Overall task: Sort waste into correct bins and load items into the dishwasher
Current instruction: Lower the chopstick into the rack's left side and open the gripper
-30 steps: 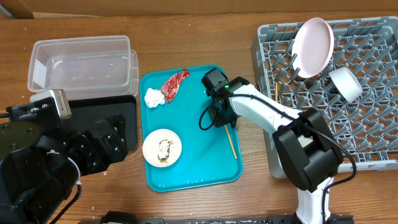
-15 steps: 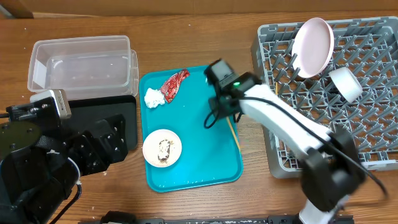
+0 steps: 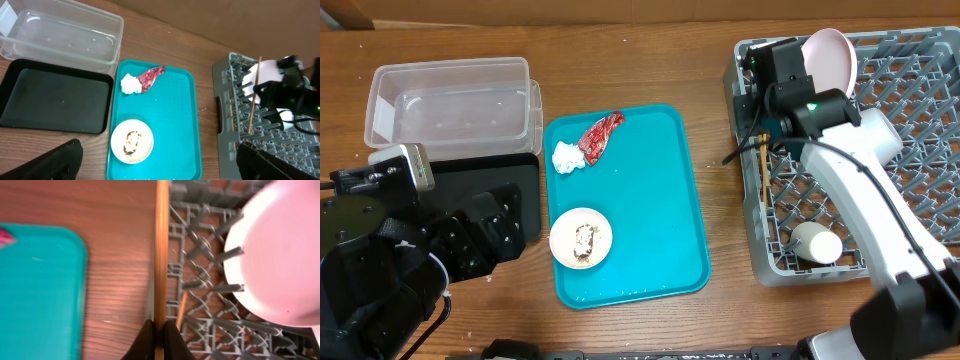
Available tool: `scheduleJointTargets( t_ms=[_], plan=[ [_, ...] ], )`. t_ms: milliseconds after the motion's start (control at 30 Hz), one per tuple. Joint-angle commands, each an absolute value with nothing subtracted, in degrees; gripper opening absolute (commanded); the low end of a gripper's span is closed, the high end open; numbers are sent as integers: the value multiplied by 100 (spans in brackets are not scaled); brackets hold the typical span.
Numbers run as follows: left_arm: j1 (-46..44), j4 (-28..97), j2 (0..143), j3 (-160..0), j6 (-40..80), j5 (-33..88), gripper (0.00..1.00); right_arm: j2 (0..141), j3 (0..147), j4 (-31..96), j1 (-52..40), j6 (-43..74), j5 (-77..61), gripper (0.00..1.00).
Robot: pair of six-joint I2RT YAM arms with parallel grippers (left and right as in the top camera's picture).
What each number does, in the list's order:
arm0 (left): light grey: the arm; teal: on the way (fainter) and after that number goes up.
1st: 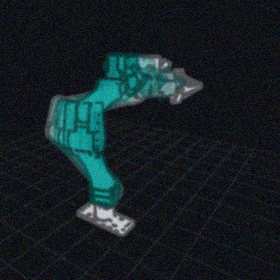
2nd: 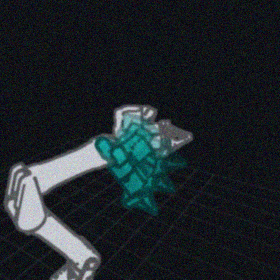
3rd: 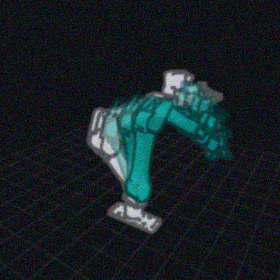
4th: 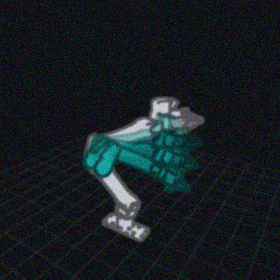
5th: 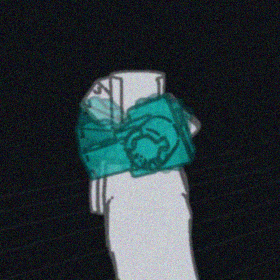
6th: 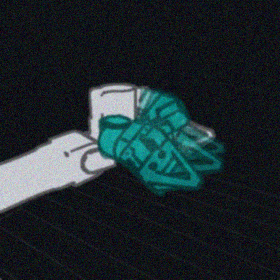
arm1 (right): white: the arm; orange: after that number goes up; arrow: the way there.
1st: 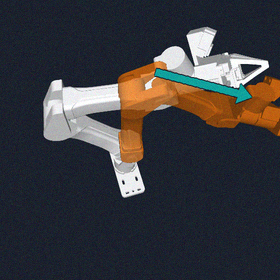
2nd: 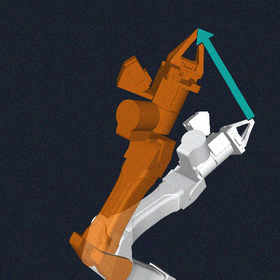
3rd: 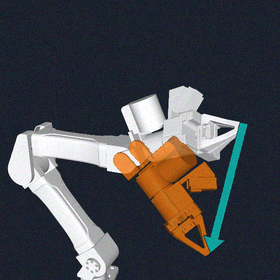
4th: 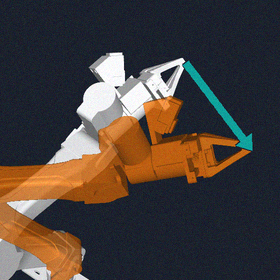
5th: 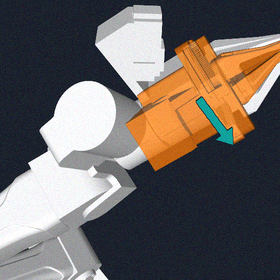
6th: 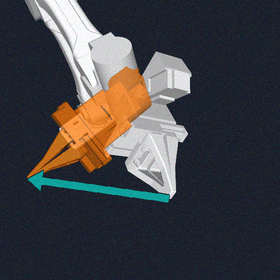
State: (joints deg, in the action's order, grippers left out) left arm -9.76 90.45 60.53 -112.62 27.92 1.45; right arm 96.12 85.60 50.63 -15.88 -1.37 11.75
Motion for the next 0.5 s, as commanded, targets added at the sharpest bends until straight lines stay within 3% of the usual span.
scheduleJointTargets(
  t_ms=[0,100,200,467],
  plan=[
    [-967,9019,6069,-11303,2744,148,100,9944,8482,5048,-1343,-473,1011,4],
    [-967,9019,6069,-11303,2744,148,100,10012,8482,5013,-1262,-454,873,4],
    [-967,9019,6069,-11303,2744,148,100,9904,8547,5070,-1275,-456,895,38],
    [-967,9019,6069,-11303,2744,148,100,8901,9384,5885,-1758,27,816,61]
  ],
)
